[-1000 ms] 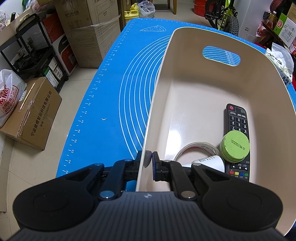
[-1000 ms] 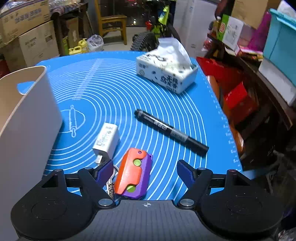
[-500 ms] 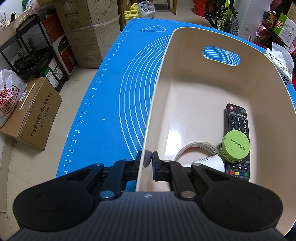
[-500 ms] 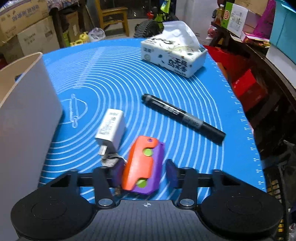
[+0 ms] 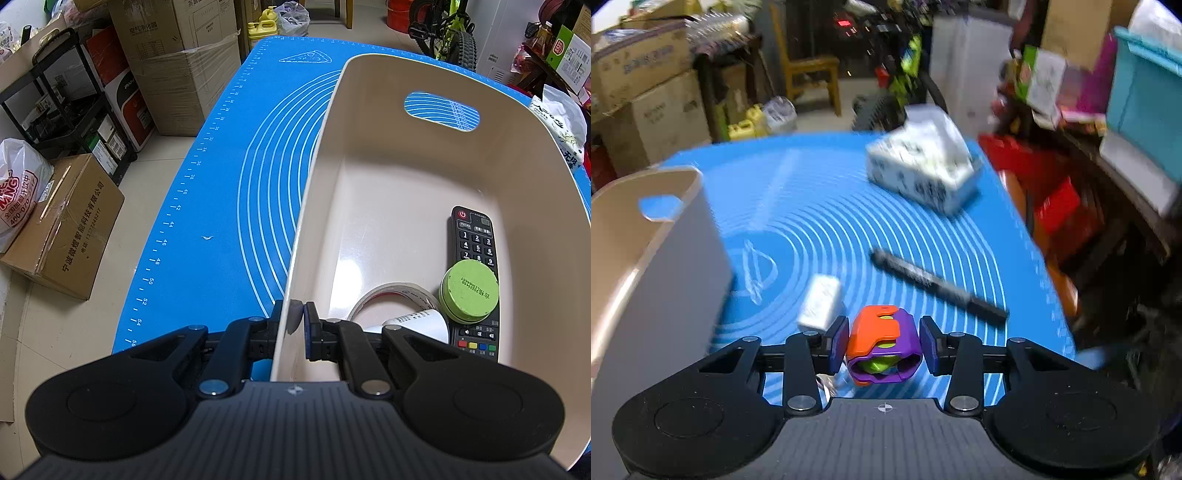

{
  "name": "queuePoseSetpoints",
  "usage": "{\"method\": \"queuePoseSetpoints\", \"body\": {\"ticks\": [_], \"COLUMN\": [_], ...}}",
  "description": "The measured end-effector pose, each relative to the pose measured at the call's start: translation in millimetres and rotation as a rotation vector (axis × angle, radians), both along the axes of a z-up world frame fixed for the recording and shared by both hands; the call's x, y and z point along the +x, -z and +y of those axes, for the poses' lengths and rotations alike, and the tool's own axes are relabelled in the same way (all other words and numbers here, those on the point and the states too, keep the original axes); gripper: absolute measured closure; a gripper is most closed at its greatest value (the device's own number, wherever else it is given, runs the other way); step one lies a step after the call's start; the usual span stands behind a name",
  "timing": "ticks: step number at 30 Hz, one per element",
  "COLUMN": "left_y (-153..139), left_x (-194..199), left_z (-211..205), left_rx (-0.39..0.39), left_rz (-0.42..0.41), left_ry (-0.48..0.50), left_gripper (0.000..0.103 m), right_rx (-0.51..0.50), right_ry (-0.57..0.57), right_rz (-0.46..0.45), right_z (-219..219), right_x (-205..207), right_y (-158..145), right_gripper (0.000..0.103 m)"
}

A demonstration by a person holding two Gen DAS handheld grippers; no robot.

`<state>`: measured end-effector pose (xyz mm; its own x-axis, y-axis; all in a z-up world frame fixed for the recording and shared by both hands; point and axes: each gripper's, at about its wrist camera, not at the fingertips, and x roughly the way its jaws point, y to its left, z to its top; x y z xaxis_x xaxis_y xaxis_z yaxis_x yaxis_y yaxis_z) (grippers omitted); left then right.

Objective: Organize rigid objects
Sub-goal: 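Grasp the orange-and-purple toy with the right gripper, then carry the orange-and-purple toy into the basket and open the right gripper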

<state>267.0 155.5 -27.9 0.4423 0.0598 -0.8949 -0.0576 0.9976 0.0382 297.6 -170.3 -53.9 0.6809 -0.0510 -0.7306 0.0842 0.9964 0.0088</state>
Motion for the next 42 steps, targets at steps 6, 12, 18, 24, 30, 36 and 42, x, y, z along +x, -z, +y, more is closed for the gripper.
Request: {"method": "queuePoseSetpoints", "body": {"ticks": [6, 12, 18, 24, 30, 36, 42], "left_y": [0, 0, 0, 0, 0, 0, 0], "left_x": [0, 0, 0, 0, 0, 0, 0], "left_z": [0, 0, 0, 0, 0, 0, 2], "left_rx": [0.001, 0.002, 0.001, 0.002, 0.002, 0.004, 0.004], "left_rz": [0.0, 0.0, 0.0, 0.0, 0.0, -0.001, -0.001], "left_ry": [0.001, 0.001, 0.0, 0.0, 0.0, 0.001, 0.002], "left_gripper": [0.092, 0.092, 0.092, 0.092, 0.092, 0.092, 0.092], "right_rx": [0.029, 0.057, 0.081, 0.08, 0.038, -0.015, -0.04], "right_ry": [-0.077, -0.202, -0.333, -0.439, -0.496, -0.521, -0.528], "right_rz": [-0.139, -0.248, -0.246, -0.189, -0.075, 0.057, 0.1], "right_z": [25, 65, 111, 150, 178, 194, 193], "right_x": [-6, -12, -8, -8, 0, 3, -1], "right_y": [-47, -83, -85, -75, -53, -26, -16], "right_gripper": [0.056, 0.055, 0.055, 0.056, 0.056, 0.056, 0.053]}}
